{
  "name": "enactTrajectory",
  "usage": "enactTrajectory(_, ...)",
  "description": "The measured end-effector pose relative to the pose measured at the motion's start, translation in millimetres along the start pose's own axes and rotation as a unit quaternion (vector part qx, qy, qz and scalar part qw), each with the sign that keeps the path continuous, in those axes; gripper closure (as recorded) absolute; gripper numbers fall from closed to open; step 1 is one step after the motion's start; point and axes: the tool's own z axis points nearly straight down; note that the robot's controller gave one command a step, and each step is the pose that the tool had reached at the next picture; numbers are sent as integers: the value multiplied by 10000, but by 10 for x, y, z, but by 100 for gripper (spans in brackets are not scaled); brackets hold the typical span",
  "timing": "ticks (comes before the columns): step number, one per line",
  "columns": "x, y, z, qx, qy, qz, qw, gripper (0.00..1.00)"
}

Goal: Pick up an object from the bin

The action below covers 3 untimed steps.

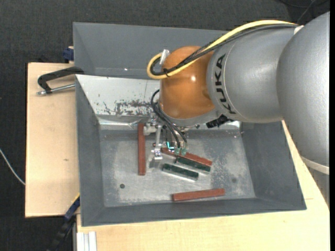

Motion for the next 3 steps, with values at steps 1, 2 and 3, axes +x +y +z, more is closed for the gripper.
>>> enactTrajectory(1, -21, -6, -41, -8, -38, 11, 10000, 0)
enactTrajectory(2, 265, -306, 644, -16, 14, 124, 9999, 100)
enactTrajectory(3, 224, -325, 668, -23, -101, 145, 9998, 0)
